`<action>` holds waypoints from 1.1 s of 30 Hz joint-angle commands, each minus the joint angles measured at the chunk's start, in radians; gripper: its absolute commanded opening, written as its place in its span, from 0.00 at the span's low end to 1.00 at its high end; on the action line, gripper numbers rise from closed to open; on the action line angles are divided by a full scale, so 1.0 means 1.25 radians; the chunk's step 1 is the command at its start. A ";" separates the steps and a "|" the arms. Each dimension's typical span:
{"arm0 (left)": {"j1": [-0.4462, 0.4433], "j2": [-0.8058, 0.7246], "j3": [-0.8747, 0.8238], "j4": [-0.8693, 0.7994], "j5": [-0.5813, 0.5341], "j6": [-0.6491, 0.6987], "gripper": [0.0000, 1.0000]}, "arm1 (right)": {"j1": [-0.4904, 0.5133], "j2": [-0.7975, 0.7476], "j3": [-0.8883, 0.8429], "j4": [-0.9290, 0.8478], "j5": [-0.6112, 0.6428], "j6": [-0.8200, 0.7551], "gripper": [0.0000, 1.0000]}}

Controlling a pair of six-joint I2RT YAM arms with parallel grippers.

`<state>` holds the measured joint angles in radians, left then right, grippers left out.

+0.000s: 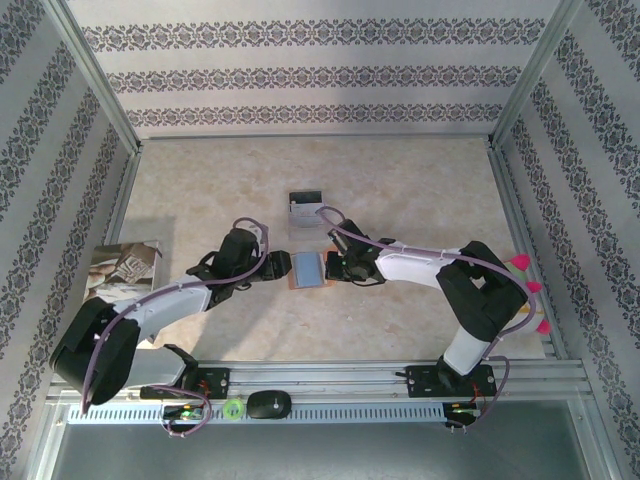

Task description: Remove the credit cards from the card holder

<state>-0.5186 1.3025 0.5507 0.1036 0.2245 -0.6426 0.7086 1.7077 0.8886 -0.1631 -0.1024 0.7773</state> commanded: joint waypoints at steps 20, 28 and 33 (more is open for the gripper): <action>-0.042 0.190 0.117 -0.099 -0.067 0.025 0.35 | -0.007 -0.039 -0.035 -0.026 0.041 -0.010 0.39; -0.042 0.204 0.120 -0.086 -0.048 0.021 0.35 | -0.016 -0.127 -0.037 -0.098 0.102 -0.034 0.55; -0.042 0.202 0.116 -0.076 -0.040 0.020 0.35 | -0.016 -0.234 -0.020 -0.153 0.164 -0.086 0.57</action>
<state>-0.5617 1.5478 0.6792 0.0147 0.1608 -0.6281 0.6952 1.4849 0.8524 -0.2893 0.0235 0.7250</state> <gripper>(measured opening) 0.354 0.573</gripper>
